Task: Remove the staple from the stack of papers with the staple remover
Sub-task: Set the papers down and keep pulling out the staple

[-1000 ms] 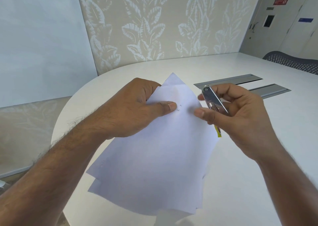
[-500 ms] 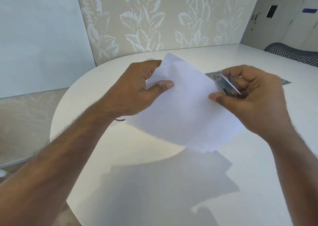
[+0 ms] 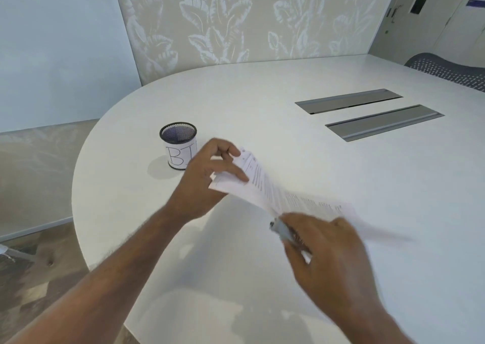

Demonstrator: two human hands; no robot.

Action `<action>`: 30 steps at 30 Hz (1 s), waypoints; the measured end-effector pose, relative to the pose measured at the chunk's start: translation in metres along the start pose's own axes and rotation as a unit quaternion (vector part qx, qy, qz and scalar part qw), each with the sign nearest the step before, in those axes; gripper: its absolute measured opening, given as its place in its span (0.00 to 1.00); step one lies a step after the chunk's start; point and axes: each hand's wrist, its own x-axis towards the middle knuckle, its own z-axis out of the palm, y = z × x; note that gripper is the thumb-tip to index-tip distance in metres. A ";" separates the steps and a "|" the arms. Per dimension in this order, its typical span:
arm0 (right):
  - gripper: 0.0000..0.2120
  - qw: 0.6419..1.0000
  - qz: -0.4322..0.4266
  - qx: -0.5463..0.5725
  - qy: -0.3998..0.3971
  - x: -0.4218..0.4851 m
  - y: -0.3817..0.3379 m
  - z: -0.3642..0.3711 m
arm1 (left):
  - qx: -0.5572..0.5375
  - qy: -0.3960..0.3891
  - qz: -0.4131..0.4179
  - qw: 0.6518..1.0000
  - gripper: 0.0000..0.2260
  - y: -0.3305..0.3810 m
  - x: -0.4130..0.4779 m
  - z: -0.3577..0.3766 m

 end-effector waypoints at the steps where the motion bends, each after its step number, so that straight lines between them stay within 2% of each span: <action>1: 0.14 0.999 0.021 0.022 -0.017 -0.010 -0.002 0.004 | 0.006 -0.006 -0.015 1.000 0.18 -0.008 -0.010 0.004; 3: 0.15 0.986 0.116 0.108 -0.052 -0.024 -0.003 0.007 | 0.006 -0.022 -0.044 0.999 0.16 -0.022 -0.030 0.013; 6: 0.13 0.923 0.273 0.258 -0.087 -0.025 0.012 0.012 | -0.006 -0.037 -0.087 0.996 0.10 -0.038 -0.054 0.021; 8: 0.12 0.886 0.331 0.304 -0.115 -0.018 0.028 0.023 | -0.037 -0.045 -0.121 0.991 0.09 -0.044 -0.063 0.023; 10: 0.06 0.846 0.374 0.353 -0.140 -0.011 0.041 0.039 | -0.050 -0.040 -0.137 0.989 0.10 -0.046 -0.066 0.024; 13: 0.02 0.795 0.415 0.410 -0.167 -0.008 0.050 0.062 | 0.001 -0.021 -0.153 0.988 0.20 -0.050 -0.067 0.027; 14: 0.01 0.790 0.419 0.413 -0.171 -0.009 0.051 0.067 | -0.002 -0.016 -0.184 0.983 0.23 -0.050 -0.067 0.028; 16: 0.02 0.789 0.422 0.414 -0.168 -0.010 0.051 0.074 | -0.061 0.019 -0.302 0.951 0.28 -0.047 -0.069 0.029; 18: 0.03 0.792 0.427 0.409 -0.152 -0.012 0.051 0.078 | -0.114 0.095 -0.403 0.903 0.24 -0.044 -0.073 0.032; 20: 0.05 0.799 0.433 0.394 -0.134 -0.014 0.050 0.081 | -0.189 0.170 -0.476 0.842 0.15 -0.039 -0.078 0.035; 21: 0.05 0.802 0.435 0.389 -0.130 -0.015 0.049 0.082 | -0.241 0.185 -0.503 0.809 0.13 -0.033 -0.079 0.037; 22: 0.05 0.803 0.436 0.385 -0.130 -0.015 0.049 0.083 | -0.274 0.182 -0.518 0.790 0.15 -0.028 -0.081 0.038; 24: 0.05 0.799 0.440 0.387 -0.133 -0.017 0.048 0.085 | -0.287 0.120 -0.512 0.801 0.17 -0.020 -0.085 0.038; 26: 0.06 0.795 0.444 0.390 -0.138 -0.017 0.047 0.084 | -0.266 0.057 -0.495 0.825 0.09 -0.017 -0.088 0.037; 27: 0.06 0.795 0.443 0.389 -0.144 -0.017 0.047 0.083 | -0.255 0.045 -0.493 0.831 0.06 -0.017 -0.088 0.037; 30: 0.06 0.798 0.425 0.391 -0.172 -0.015 0.043 0.081 | -0.236 0.043 -0.498 0.833 0.07 -0.020 -0.087 0.037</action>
